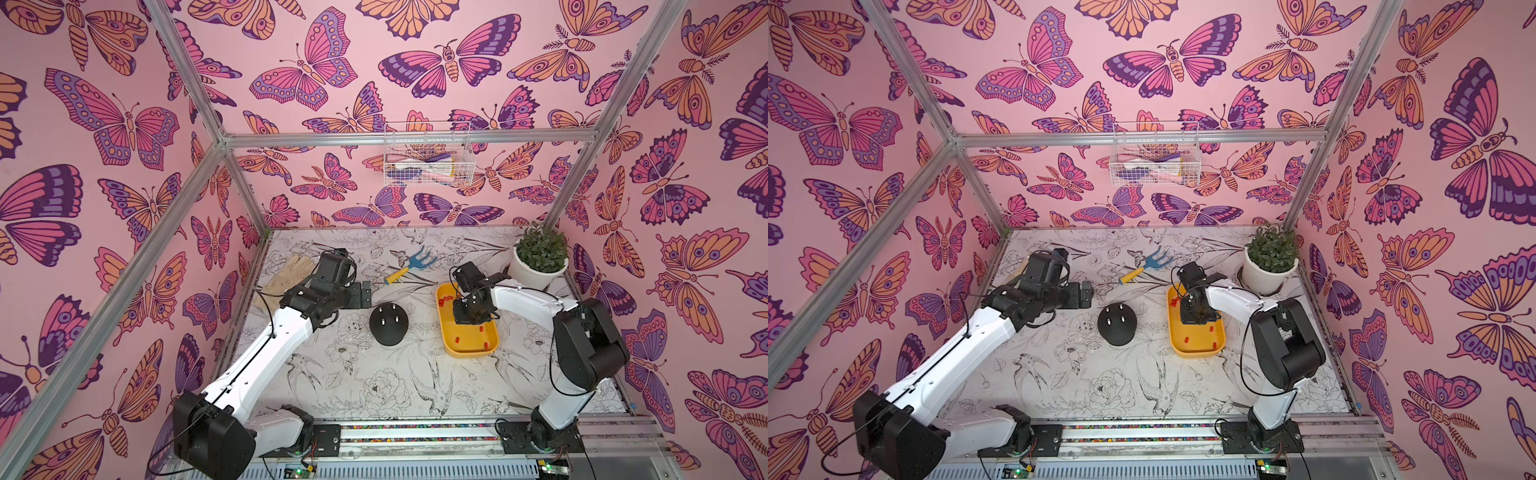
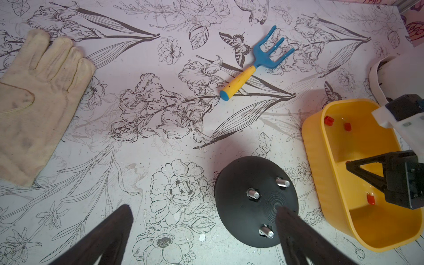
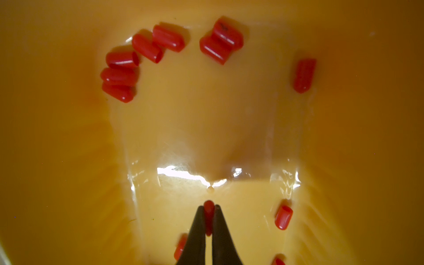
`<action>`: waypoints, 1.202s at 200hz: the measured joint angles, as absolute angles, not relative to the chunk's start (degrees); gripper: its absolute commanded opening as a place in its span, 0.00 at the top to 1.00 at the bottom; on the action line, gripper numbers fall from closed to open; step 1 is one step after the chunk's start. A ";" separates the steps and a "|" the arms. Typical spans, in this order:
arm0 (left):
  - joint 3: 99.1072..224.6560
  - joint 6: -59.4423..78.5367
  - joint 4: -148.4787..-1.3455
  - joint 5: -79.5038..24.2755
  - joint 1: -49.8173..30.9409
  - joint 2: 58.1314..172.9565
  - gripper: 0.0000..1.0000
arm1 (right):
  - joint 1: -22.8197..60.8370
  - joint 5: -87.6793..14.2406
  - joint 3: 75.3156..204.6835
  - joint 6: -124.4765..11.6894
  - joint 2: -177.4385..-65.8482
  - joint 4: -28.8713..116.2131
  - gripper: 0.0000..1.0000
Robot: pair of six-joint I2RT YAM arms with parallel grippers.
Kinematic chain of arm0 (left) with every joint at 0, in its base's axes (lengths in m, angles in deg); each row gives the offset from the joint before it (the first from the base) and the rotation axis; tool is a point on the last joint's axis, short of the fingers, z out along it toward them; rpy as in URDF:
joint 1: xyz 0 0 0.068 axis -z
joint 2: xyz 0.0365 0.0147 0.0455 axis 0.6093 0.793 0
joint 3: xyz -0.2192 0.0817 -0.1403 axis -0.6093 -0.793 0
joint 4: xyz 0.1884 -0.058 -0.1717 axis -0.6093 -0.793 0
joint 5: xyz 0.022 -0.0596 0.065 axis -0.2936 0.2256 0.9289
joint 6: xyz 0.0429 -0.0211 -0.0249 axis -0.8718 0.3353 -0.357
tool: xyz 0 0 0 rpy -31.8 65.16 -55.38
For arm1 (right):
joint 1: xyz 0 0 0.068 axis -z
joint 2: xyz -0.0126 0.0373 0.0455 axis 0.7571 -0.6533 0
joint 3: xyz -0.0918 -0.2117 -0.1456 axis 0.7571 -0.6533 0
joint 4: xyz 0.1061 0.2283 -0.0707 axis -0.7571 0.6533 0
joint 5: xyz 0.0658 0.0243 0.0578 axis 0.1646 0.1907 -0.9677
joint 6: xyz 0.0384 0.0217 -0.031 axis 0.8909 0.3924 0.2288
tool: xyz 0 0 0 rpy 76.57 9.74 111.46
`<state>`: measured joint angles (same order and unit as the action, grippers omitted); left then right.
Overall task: Cover the protruding screws with screw protection sleeves
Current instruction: Place the screw protection sleeve in the storage box.
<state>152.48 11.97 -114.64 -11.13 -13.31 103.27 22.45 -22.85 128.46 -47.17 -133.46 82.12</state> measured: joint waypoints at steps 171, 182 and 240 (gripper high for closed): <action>152.41 11.97 -114.43 -11.16 -13.75 103.27 0.01 | 22.99 -24.43 128.76 -47.17 -137.79 81.53 0.83; 152.41 12.07 -114.43 -11.18 -13.90 103.27 0.01 | 22.99 -24.43 129.03 -47.17 -137.86 81.51 0.82; 152.39 12.12 -114.40 -11.35 -14.05 103.27 0.01 | 23.61 -24.38 129.88 -47.19 -138.62 81.53 0.79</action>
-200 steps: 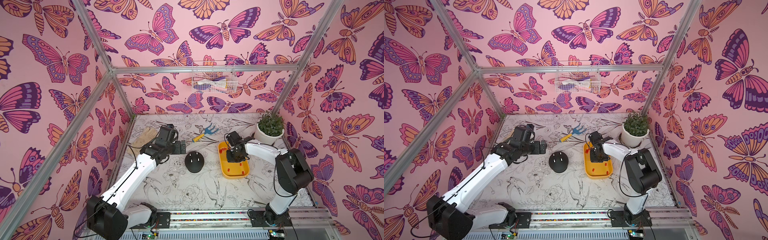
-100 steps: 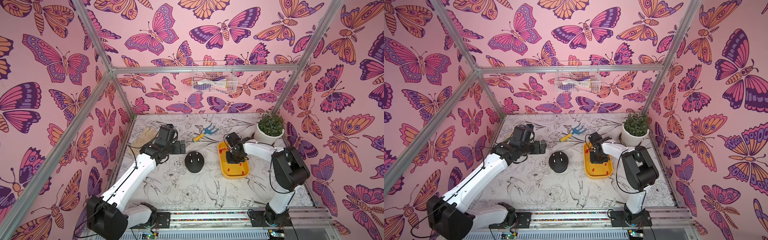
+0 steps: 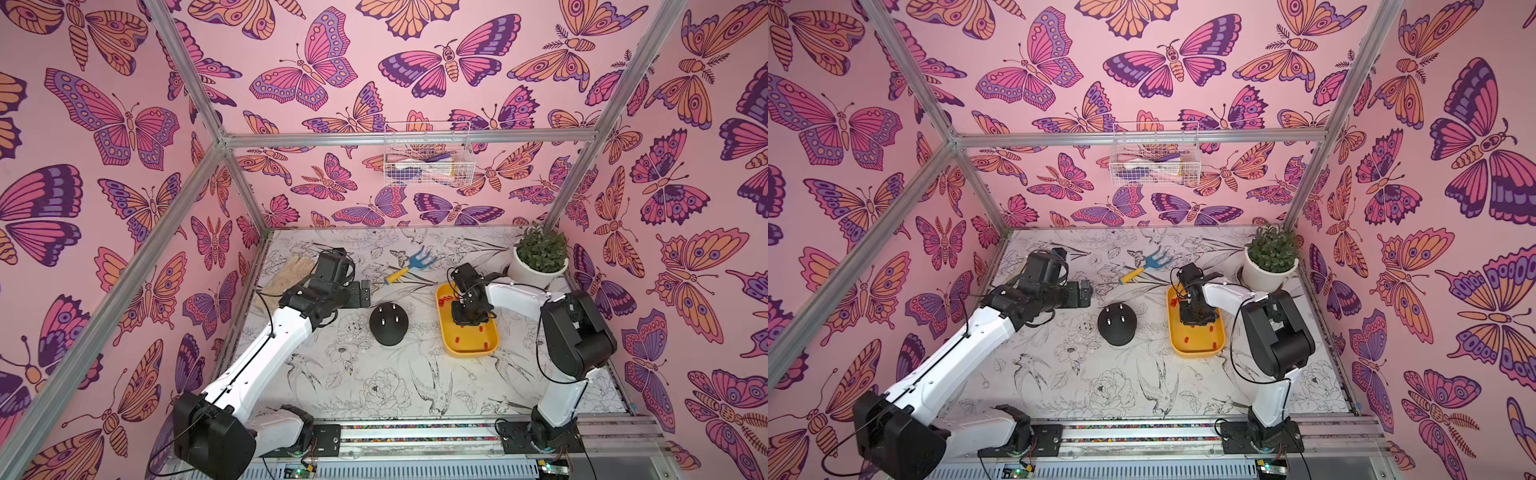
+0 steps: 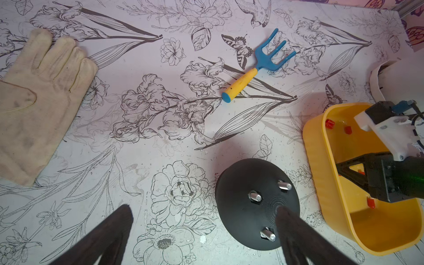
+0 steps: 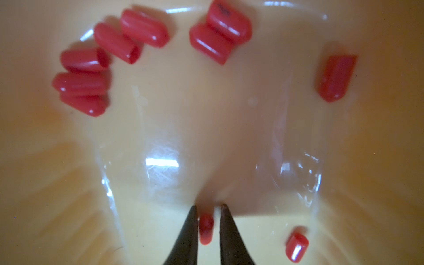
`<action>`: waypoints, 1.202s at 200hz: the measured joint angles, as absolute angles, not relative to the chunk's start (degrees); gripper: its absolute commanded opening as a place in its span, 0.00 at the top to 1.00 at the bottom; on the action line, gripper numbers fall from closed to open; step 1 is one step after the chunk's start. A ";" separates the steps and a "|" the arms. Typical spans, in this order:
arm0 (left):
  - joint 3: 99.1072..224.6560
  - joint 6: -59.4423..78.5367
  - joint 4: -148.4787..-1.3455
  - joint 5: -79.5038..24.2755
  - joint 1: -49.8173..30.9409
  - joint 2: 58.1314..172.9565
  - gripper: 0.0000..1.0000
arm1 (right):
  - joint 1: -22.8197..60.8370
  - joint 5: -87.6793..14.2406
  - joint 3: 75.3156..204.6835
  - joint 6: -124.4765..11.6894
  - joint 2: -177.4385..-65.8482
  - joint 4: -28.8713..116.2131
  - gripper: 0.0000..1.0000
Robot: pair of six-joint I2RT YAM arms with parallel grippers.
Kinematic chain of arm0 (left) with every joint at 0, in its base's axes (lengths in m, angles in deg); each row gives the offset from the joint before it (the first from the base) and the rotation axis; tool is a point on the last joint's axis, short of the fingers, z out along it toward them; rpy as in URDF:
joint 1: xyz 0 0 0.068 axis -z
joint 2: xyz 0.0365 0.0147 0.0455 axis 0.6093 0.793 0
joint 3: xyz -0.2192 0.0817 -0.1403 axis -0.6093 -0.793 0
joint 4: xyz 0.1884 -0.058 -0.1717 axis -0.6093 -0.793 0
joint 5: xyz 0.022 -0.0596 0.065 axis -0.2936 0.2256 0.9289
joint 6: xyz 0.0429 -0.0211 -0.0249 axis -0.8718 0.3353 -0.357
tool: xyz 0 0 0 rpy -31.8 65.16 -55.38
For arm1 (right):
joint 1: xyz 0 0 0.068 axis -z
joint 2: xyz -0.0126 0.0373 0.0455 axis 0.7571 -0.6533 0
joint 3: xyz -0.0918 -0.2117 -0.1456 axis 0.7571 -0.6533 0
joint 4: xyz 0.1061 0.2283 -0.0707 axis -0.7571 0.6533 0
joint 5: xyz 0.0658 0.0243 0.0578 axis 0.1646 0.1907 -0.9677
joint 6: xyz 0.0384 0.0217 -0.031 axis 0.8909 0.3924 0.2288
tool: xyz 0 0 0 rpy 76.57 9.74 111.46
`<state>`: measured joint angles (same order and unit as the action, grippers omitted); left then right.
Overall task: Cover the protruding screws with screw protection sleeves
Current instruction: Place the screw protection sleeve in the storage box, then pick up the screw protection sleeve from the storage box.
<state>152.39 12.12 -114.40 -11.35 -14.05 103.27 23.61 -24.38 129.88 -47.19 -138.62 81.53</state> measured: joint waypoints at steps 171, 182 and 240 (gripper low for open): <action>152.37 12.18 -114.40 -11.55 -14.64 103.27 0.01 | 23.69 -24.40 130.34 -47.19 -139.12 81.48 0.87; 152.37 12.23 -114.40 -11.55 -14.64 103.27 0.01 | 23.69 -24.43 130.34 -47.19 -139.15 81.48 0.88; 152.37 12.32 -114.40 -11.57 -14.66 103.27 0.01 | 23.69 -24.40 130.34 -47.19 -139.12 81.51 0.89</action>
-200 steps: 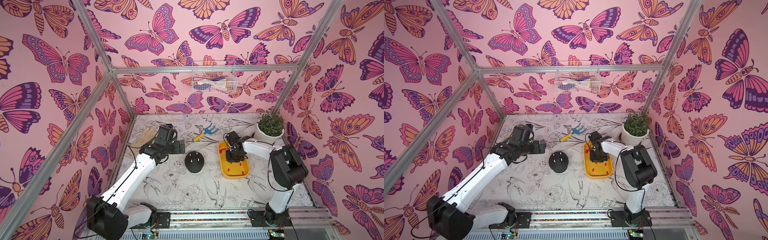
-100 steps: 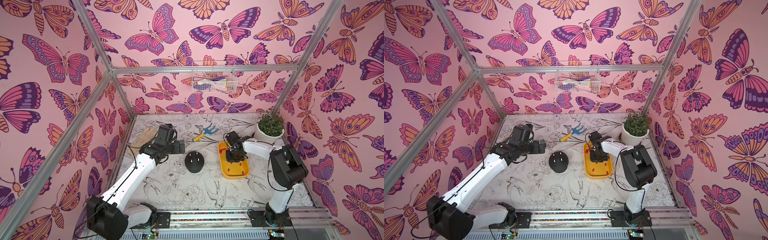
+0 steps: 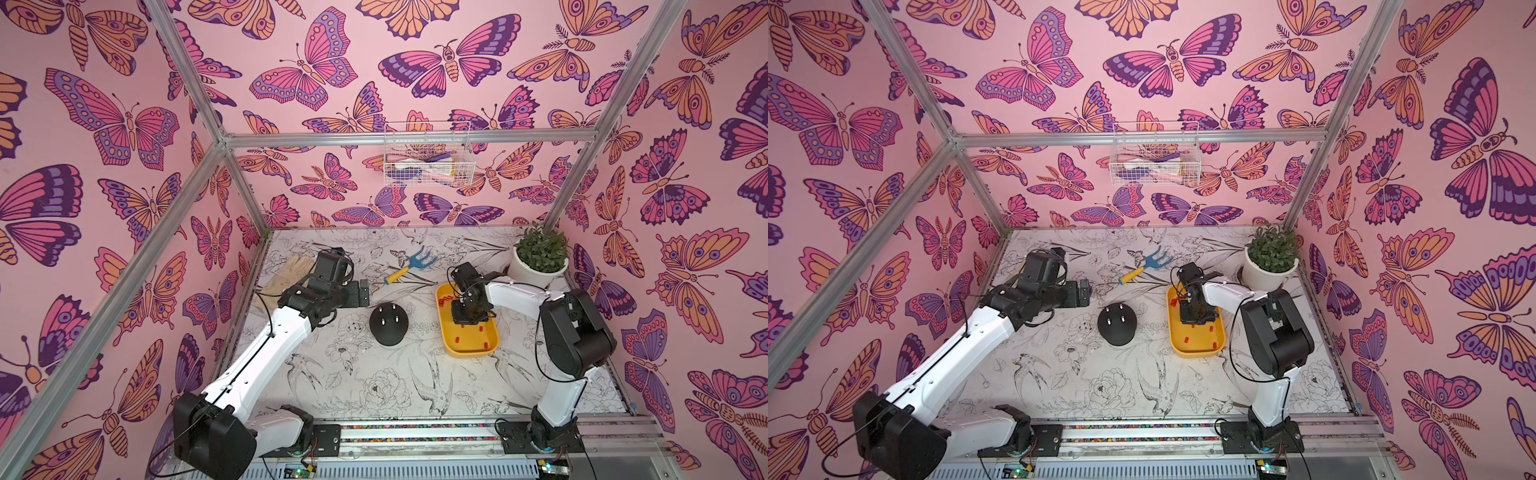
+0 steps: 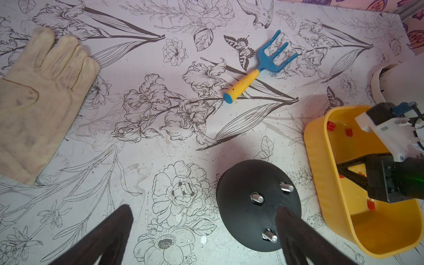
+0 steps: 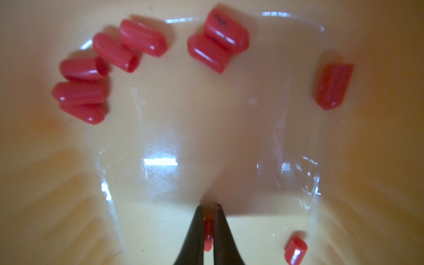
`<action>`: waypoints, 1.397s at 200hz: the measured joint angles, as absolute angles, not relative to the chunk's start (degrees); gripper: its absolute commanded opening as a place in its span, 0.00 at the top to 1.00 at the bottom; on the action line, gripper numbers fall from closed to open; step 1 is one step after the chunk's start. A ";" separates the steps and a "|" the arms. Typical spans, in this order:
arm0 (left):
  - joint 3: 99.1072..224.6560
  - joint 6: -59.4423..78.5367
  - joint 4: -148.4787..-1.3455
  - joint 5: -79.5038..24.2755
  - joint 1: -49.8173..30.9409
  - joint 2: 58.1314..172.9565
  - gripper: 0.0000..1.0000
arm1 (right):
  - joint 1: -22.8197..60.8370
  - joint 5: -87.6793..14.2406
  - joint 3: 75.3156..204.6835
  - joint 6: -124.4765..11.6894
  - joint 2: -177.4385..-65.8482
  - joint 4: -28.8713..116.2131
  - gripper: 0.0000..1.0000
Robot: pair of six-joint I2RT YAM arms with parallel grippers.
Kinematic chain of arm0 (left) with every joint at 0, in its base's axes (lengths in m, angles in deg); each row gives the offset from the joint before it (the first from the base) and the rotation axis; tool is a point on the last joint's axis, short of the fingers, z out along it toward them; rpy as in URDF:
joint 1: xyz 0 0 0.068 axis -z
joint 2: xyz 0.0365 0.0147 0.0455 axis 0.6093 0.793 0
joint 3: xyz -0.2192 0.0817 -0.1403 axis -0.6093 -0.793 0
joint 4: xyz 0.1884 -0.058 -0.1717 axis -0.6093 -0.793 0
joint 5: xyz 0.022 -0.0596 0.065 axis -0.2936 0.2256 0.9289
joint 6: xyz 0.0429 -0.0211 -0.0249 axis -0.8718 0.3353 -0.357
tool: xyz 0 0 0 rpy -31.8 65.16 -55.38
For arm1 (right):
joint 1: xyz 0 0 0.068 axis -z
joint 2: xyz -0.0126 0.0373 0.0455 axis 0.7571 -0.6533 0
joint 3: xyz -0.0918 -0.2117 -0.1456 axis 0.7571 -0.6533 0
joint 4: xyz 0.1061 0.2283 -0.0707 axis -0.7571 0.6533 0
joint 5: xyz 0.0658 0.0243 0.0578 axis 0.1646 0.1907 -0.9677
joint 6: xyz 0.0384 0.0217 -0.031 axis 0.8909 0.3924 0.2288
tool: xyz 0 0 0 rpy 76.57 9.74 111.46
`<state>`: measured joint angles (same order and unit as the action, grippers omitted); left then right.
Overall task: Cover the protruding screws with screw protection sleeves
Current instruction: Pick up the screw protection sleeve from the storage box.
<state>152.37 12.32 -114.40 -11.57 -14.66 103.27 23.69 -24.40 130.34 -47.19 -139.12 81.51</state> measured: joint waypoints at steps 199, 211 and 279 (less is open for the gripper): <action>160.61 21.60 -106.53 -13.76 6.01 116.17 0.01 | 27.17 -27.62 134.49 -50.42 -124.06 84.41 0.89; 161.72 21.25 -104.44 -14.15 6.36 117.04 0.01 | 27.63 -28.53 134.97 -50.38 -123.10 84.48 0.89; 160.63 20.25 -88.35 -20.88 7.54 123.44 0.01 | 30.10 -33.61 136.85 -48.54 -120.07 83.06 0.89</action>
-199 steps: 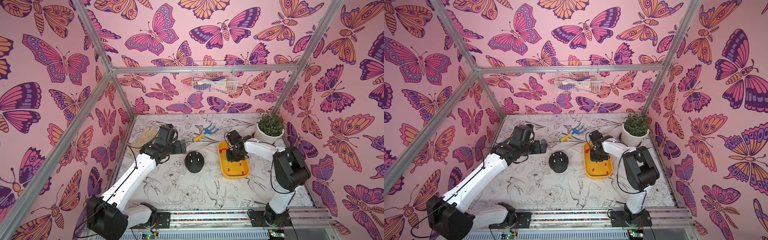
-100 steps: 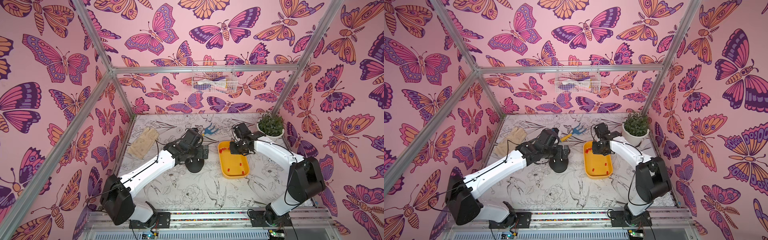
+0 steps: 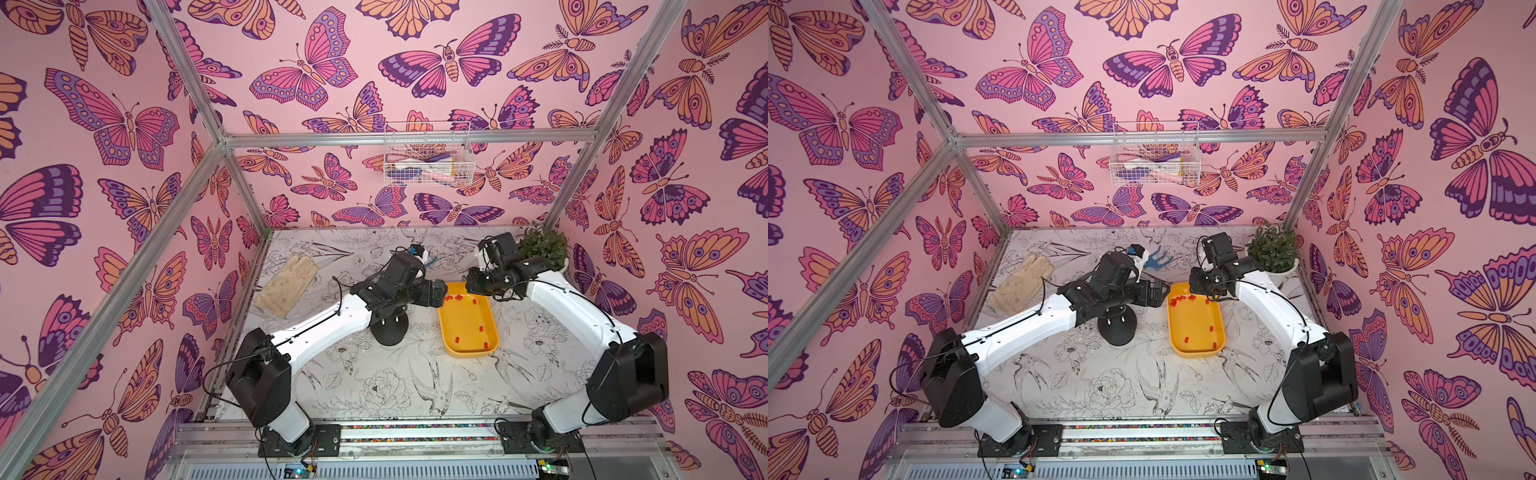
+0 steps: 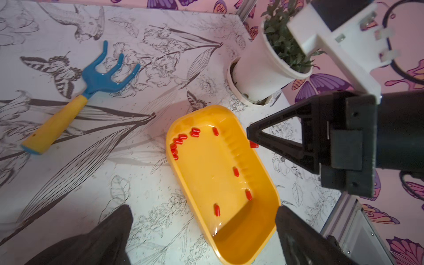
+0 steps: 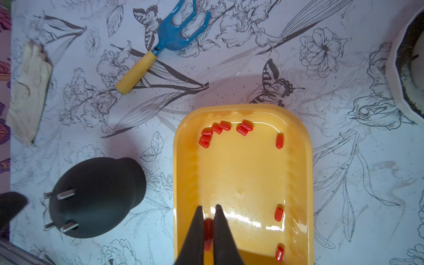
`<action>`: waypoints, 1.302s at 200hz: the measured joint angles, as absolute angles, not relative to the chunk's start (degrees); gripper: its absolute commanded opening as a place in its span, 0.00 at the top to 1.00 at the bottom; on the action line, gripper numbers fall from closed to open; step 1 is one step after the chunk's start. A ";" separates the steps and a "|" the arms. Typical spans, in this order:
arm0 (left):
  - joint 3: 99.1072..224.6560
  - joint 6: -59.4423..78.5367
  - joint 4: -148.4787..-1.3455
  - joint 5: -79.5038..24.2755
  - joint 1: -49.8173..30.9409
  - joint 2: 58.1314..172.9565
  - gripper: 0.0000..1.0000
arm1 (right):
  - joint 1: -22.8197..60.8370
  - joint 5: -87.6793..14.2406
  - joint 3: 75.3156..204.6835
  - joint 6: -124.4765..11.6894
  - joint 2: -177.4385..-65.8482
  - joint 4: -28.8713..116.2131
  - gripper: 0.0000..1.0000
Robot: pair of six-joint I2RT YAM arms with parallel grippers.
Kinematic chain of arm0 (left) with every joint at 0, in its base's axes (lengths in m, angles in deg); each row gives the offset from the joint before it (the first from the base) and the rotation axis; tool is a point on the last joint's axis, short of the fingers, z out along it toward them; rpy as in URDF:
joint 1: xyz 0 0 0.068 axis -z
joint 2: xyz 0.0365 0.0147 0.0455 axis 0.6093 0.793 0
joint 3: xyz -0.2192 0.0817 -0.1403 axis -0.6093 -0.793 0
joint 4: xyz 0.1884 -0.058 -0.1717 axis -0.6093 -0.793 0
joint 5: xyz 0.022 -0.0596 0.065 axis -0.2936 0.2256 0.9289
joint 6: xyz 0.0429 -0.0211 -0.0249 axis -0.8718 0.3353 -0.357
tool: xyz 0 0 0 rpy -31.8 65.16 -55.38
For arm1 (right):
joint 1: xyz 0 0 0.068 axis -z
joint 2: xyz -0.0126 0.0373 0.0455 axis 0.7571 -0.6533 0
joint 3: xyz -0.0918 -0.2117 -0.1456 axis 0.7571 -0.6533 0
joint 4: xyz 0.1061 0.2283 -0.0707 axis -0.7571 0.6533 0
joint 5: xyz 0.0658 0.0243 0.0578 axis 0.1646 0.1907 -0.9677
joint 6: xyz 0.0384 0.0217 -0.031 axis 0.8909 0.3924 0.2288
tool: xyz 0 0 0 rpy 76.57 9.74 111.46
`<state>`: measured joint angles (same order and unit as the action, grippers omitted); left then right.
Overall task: Cover the protruding screws with screw protection sleeves
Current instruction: Pick up the screw protection sleeve from the storage box.
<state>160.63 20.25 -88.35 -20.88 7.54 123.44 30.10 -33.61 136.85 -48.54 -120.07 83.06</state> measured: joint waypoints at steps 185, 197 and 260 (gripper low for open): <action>158.71 21.95 -66.84 -29.47 7.89 134.15 0.01 | 31.23 -40.05 136.87 -45.00 -116.96 78.07 0.89; 158.77 22.06 -66.49 -29.54 7.89 134.63 0.01 | 31.23 -40.25 136.87 -45.03 -116.90 77.99 0.89; 160.37 22.28 -65.77 -29.56 7.89 135.47 0.01 | 31.23 -40.91 136.87 -45.03 -116.17 77.81 0.89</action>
<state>160.37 22.28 -65.77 -29.56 7.89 135.47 31.23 -40.91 136.87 -45.03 -116.17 77.81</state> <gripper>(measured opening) 0.994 0.109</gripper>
